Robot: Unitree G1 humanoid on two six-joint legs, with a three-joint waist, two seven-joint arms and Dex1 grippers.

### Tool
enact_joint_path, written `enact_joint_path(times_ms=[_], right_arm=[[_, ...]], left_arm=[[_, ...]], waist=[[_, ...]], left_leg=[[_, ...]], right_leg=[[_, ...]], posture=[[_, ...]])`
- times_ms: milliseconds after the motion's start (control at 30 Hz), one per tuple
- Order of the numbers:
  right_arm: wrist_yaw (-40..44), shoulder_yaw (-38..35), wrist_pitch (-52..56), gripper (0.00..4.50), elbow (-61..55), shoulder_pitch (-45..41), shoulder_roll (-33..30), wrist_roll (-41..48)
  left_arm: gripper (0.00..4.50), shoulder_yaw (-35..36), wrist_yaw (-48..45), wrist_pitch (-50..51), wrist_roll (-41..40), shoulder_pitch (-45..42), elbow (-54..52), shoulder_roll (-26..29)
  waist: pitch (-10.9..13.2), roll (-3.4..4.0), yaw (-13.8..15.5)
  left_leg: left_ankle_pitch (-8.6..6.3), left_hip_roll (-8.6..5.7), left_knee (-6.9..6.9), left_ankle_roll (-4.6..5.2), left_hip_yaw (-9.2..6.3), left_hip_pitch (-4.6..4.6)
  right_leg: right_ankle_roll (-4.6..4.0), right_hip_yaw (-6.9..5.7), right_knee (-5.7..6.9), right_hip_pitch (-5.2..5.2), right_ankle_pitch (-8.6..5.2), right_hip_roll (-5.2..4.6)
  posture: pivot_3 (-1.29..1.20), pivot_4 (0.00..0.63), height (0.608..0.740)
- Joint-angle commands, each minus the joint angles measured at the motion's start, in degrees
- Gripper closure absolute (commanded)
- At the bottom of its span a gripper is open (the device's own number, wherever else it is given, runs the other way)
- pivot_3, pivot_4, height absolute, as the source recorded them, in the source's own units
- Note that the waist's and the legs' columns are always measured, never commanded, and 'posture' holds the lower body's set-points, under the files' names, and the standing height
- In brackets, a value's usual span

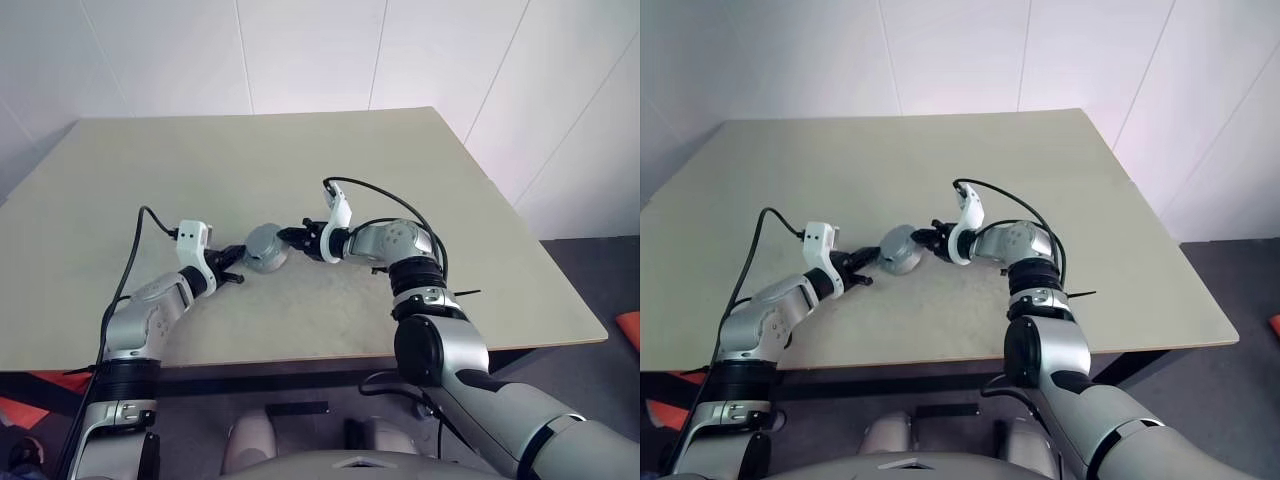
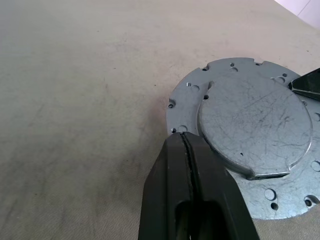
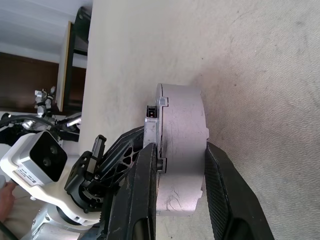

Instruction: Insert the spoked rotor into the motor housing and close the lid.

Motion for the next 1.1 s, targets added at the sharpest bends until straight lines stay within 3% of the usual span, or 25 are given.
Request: enact_joint_path(times_ms=[33, 233, 533, 667, 867, 967, 1100], right_arm=[[0.0, 0.5, -0.3, 3.40, -0.4, -1.5, 0.6, 1.7], [-2.0, -3.3, -1.0, 3.40, 2.2, -2.4, 0.2, 3.8], [-7.9, -14.1, -5.5, 3.40, 10.4, -5.4, -2.2, 10.7], [-8.7, -19.1, -9.0, 3.40, 11.2, -7.8, -2.7, 15.8], [-8.1, -21.0, -10.5, 3.40, 10.4, -12.5, -2.6, 20.4], [-8.3, -20.6, -9.8, 3.40, 10.3, -14.6, -2.4, 21.7], [-8.1, -18.7, -8.2, 3.40, 9.0, -14.8, -1.5, 22.3]], left_arm=[[4.50, -1.1, -0.3, 0.4, 0.6, 0.0, 0.5, -0.1], [4.50, 1.4, 0.4, -0.1, -0.6, -0.9, 1.1, -0.5], [4.50, 14.7, 4.9, 2.7, -12.9, -4.7, 0.6, -3.7], [4.50, 17.2, 6.8, 4.1, -16.1, -4.8, 0.6, -4.7], [4.50, 19.7, 6.4, 6.4, -21.7, -3.7, -0.4, -6.0], [3.93, 20.7, 5.8, 6.8, -25.1, -3.3, -0.9, -7.1], [2.70, 22.5, 6.9, 9.3, -31.8, -3.6, -2.4, -8.9]], waist=[[0.0, 0.00, 0.0], [0.0, 0.00, 0.0], [0.0, -0.03, 0.0], [0.0, -0.06, 0.1], [0.1, -0.09, 0.0], [0.1, -0.09, 0.0], [0.1, -0.10, 0.1]], left_leg=[[0.00, 0.00, 0.00, 0.00, 0.00, 0.00], [0.00, 0.00, 0.00, 0.00, 0.00, 0.01], [0.02, 0.03, 0.03, -0.04, 0.32, -0.31], [0.02, 0.03, 0.12, -0.03, 0.47, -0.64], [-0.01, 0.07, 0.23, 0.04, 0.45, -1.14], [-0.03, 0.09, 0.22, 0.05, 0.46, -1.16], [-0.03, 0.10, 0.24, 0.05, 0.46, -1.18]], right_leg=[[0.00, 0.00, 0.00, 0.00, 0.00, 0.00], [0.00, 0.00, 0.00, 0.01, 0.00, 0.00], [-0.39, -0.01, 0.07, -0.32, 0.23, 0.03], [-0.39, -0.02, 0.06, -0.57, 0.24, 0.03], [-0.41, -0.12, 0.08, -0.95, 0.27, 0.04], [-0.42, -0.13, 0.04, -0.97, 0.27, 0.11], [-0.43, -0.13, 0.04, -0.96, 0.26, 0.15]], posture=[[0.00, 0.000, 0.740], [0.00, 0.000, 0.740], [0.00, 0.000, 0.740], [0.00, 0.000, 0.740], [0.00, 0.000, 0.740], [0.00, 0.000, 0.740], [0.00, 0.000, 0.740]])
